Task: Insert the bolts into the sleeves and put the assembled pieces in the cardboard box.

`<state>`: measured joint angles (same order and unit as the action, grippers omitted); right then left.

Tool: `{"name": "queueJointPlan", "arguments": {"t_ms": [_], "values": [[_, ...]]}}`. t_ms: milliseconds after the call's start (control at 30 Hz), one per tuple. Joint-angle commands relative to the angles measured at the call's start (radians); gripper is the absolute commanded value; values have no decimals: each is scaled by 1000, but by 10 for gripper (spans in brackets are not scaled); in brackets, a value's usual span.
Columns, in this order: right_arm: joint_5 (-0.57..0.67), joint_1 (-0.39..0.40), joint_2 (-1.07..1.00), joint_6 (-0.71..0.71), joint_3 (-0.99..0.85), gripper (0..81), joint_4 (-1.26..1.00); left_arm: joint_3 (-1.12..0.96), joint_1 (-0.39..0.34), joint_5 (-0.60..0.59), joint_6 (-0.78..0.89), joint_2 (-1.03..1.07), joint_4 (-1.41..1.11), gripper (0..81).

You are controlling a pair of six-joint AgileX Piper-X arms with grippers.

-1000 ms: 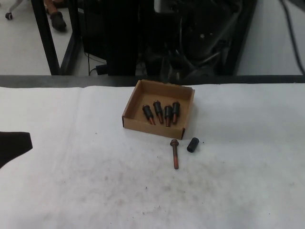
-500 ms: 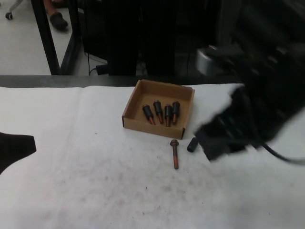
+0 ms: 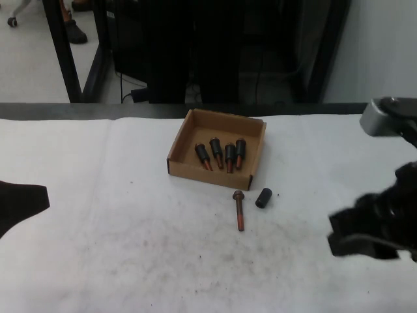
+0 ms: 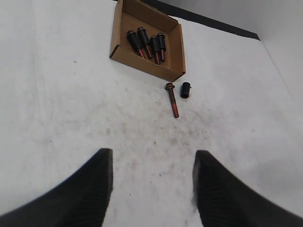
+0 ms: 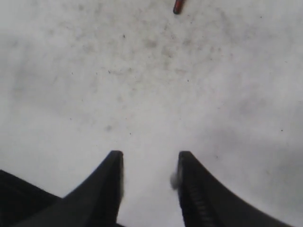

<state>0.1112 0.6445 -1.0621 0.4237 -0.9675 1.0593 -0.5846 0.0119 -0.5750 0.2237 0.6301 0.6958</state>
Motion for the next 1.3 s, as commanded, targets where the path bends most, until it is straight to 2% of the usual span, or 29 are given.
{"name": "queueJointPlan", "arguments": {"t_ms": [0, 200, 333, 500, 867, 1267], "values": [[-24, -10, -56, 73, 0, 359, -153, -1, -1, 5, 3, 2, -4, 489], [-17, -107, -301, 94, -69, 232, -310, -1, -1, 5, 9, 2, -4, 489], [-17, -174, -489, 98, -176, 240, -309, -1, -1, 5, 9, 2, -4, 489], [-15, -229, -694, 188, -316, 308, -296, -1, -1, 5, 9, 2, -4, 489], [-15, -242, -911, 320, -505, 310, -235, -1, -1, 5, 9, 2, -4, 489], [-46, -242, -930, 403, -509, 310, -243, -1, -1, 5, 9, 2, -4, 489]]}}
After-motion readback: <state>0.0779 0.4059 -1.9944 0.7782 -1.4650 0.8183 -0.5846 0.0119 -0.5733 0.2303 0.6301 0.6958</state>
